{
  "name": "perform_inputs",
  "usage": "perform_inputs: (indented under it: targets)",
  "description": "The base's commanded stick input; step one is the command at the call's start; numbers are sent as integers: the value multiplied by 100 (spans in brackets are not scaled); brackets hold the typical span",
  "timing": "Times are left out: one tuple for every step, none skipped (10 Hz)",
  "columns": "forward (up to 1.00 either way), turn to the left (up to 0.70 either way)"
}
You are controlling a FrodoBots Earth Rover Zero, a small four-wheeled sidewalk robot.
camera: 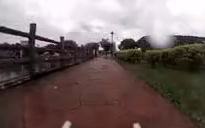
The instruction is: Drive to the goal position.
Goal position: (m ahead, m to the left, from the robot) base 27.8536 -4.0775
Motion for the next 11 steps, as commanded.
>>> perform_inputs:
  targets:
    - [50,0]
    - [50,0]
    - [50,0]
    - [50,0]
    - [50,0]
    - [50,0]
    - [50,0]
    - [50,0]
    - [50,0]
    - [50,0]
    - [50,0]
